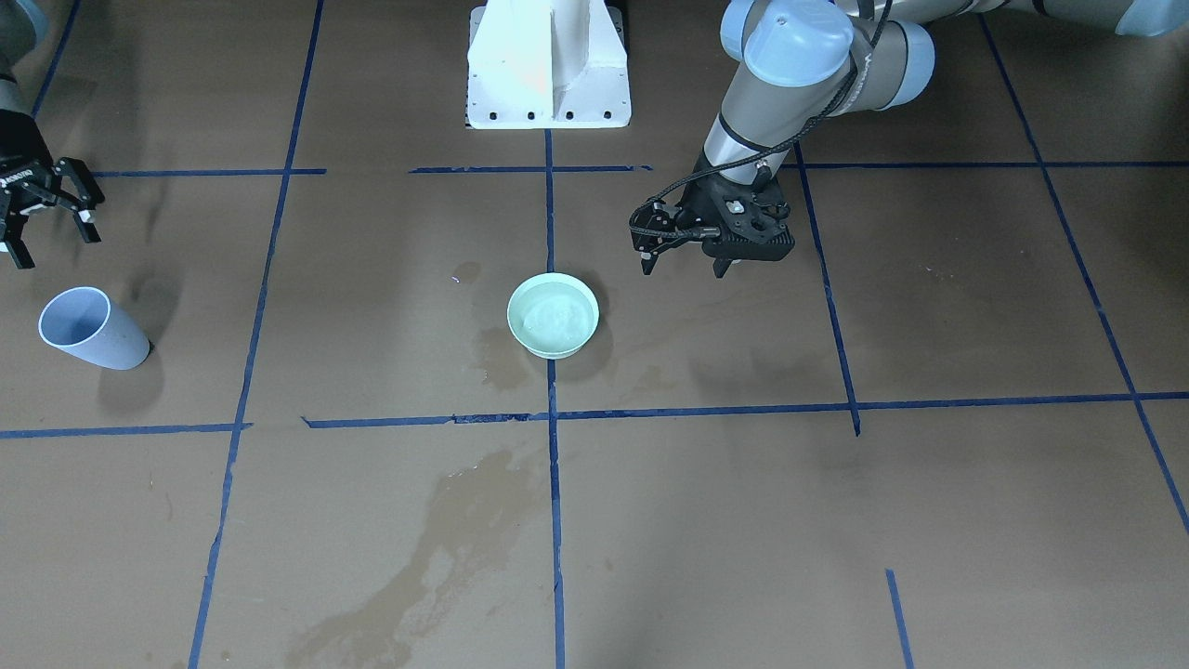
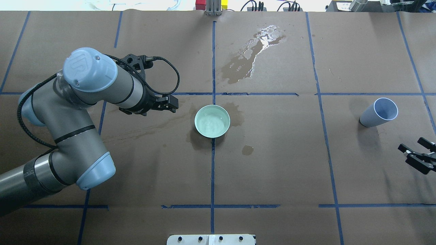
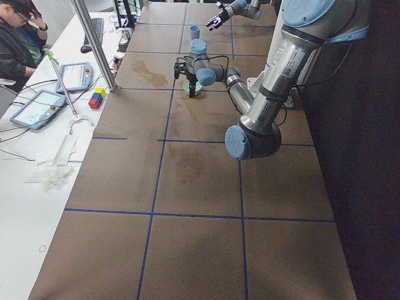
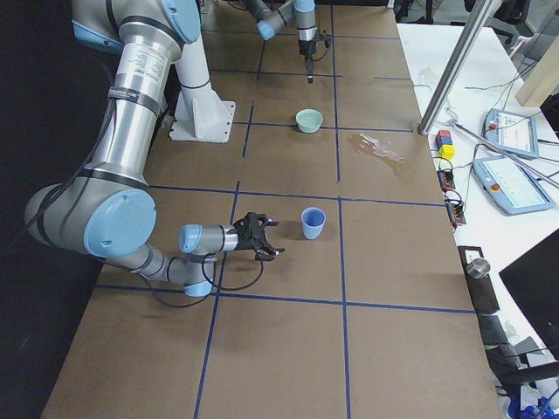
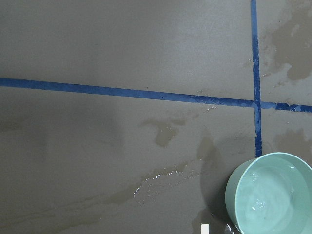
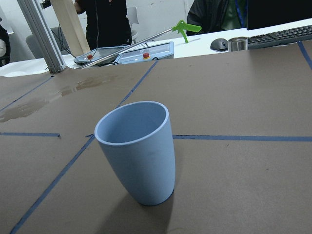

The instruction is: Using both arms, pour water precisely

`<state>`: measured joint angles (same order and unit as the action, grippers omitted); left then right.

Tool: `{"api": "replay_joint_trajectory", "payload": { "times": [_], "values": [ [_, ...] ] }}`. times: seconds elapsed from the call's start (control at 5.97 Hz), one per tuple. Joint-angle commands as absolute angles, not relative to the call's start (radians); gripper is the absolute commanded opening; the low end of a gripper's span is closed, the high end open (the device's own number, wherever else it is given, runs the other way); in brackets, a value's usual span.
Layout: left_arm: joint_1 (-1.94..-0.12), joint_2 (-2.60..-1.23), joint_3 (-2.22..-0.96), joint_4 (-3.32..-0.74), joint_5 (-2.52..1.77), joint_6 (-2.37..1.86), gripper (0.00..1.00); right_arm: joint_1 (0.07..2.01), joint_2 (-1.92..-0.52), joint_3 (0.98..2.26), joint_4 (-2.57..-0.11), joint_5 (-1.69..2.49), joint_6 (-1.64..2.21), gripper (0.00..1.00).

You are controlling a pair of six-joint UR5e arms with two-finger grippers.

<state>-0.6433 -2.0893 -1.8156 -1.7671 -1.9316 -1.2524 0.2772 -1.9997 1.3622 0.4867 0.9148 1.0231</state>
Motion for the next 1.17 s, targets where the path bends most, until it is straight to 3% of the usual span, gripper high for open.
{"api": "replay_joint_trajectory", "payload": {
  "times": [0.0,0.33,0.67,1.0],
  "values": [
    [-0.643,-2.089,-1.815,-1.767,-1.928,-1.253,1.0,0.483,-2.016,1.356,0.49,1.181,1.017,1.0],
    [-0.635,-2.094,-1.813,-1.767,-1.93,-1.291,1.0,1.002,-1.932,1.358,0.349,1.744,0.923,1.0],
    [-0.634,-2.094,-1.812,-1.767,-1.928,-1.293,1.0,1.402,-1.858,1.367,0.106,2.165,0.759,1.0],
    [-0.634,-2.097,-1.804,-1.767,-1.928,-1.293,1.0,1.632,-1.757,1.373,-0.271,2.456,0.472,1.0]
  ]
}}
